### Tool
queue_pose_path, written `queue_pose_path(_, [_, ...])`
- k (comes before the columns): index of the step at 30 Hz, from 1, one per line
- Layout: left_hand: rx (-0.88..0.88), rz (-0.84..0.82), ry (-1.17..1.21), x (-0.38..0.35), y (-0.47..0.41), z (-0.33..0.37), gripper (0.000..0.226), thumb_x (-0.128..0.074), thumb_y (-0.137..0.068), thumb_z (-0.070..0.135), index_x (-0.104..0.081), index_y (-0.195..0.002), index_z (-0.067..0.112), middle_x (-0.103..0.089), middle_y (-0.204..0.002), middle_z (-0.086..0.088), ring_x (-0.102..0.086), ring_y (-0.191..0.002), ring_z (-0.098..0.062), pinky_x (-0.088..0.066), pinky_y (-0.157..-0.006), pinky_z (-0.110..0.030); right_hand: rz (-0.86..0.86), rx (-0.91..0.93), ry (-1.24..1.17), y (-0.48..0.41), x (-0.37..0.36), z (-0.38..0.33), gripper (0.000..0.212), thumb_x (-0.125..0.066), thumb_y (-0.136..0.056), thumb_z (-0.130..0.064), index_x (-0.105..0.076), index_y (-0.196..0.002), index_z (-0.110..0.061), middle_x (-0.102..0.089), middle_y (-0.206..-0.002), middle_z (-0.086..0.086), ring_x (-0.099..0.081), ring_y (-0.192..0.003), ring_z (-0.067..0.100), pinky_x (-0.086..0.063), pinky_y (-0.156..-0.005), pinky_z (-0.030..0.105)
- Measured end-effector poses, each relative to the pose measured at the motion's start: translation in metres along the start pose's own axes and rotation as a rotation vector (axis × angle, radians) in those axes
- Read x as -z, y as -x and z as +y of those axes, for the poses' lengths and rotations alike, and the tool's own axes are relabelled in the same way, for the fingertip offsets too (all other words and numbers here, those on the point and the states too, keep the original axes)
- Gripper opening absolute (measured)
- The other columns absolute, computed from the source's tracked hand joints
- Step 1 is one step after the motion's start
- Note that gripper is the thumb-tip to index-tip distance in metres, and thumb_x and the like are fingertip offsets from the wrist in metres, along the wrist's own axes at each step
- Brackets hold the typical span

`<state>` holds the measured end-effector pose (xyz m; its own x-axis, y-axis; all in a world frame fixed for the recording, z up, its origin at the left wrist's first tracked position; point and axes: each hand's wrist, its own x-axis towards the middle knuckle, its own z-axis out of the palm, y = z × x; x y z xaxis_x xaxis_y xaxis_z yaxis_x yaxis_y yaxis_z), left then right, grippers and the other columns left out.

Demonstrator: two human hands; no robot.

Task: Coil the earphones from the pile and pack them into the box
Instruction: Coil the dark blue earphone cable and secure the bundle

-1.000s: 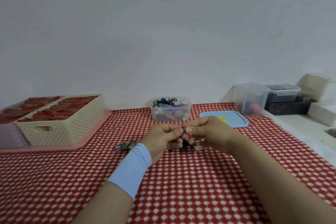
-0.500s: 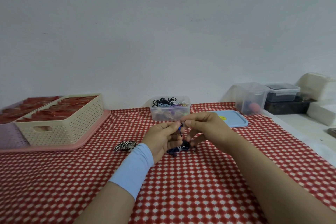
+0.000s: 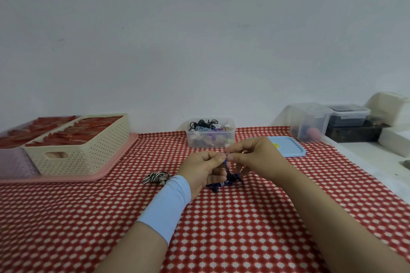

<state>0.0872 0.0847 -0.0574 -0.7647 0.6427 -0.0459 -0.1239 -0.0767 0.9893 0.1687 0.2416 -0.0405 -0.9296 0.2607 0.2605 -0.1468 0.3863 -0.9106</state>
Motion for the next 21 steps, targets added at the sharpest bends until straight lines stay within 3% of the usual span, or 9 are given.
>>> queue_pose_path(5, [-0.083,0.021,-0.032,0.0012,0.0004,-0.0007,0.009,-0.067,-0.091,0.011,-0.073,-0.093,0.005,-0.071,-0.074,-0.005,-0.064,-0.059,-0.013,-0.055,-0.053,-0.023,0.001,0.009,0.01,-0.0012,-0.0009,-0.0021,0.008,-0.077,-0.086,-0.007,-0.08,-0.091,-0.012,-0.077,-0.075,0.008,-0.07,-0.062,0.023,-0.06,-0.058,0.034])
queue_pose_path(12, [-0.209,0.055,-0.219,0.0062,0.0032,0.0004,0.006,-0.076,-0.082,0.011,-0.076,-0.087,0.008,-0.071,-0.07,-0.008,-0.064,-0.056,-0.016,-0.055,-0.052,-0.025,-0.025,-0.038,-0.064,0.0022,-0.0031,-0.0028,0.01,-0.08,-0.082,-0.008,-0.08,-0.091,-0.005,-0.073,-0.08,0.023,-0.067,-0.059,0.018,-0.058,-0.055,0.028])
queue_pose_path(18, [-0.132,0.004,-0.029,0.0066,0.0016,0.0019,0.011,-0.067,-0.089,0.01,-0.073,-0.097,0.005,-0.071,-0.078,-0.007,-0.061,-0.055,-0.011,-0.054,-0.051,-0.021,-0.163,-0.139,-0.305,0.0042,0.0038,-0.0052,0.017,-0.065,-0.094,-0.02,-0.079,-0.099,-0.013,-0.075,-0.096,0.013,-0.068,-0.073,0.021,-0.055,-0.059,0.032])
queue_pose_path(21, [-0.104,-0.043,-0.016,0.0083,0.0034,0.0031,0.009,-0.066,-0.089,0.011,-0.074,-0.092,0.007,-0.071,-0.076,-0.005,-0.061,-0.055,-0.009,-0.054,-0.05,-0.019,-0.198,-0.179,-0.349,0.0047,0.0042,-0.0043,0.018,-0.07,-0.085,-0.025,-0.079,-0.096,-0.015,-0.074,-0.092,0.011,-0.068,-0.073,0.019,-0.056,-0.059,0.032])
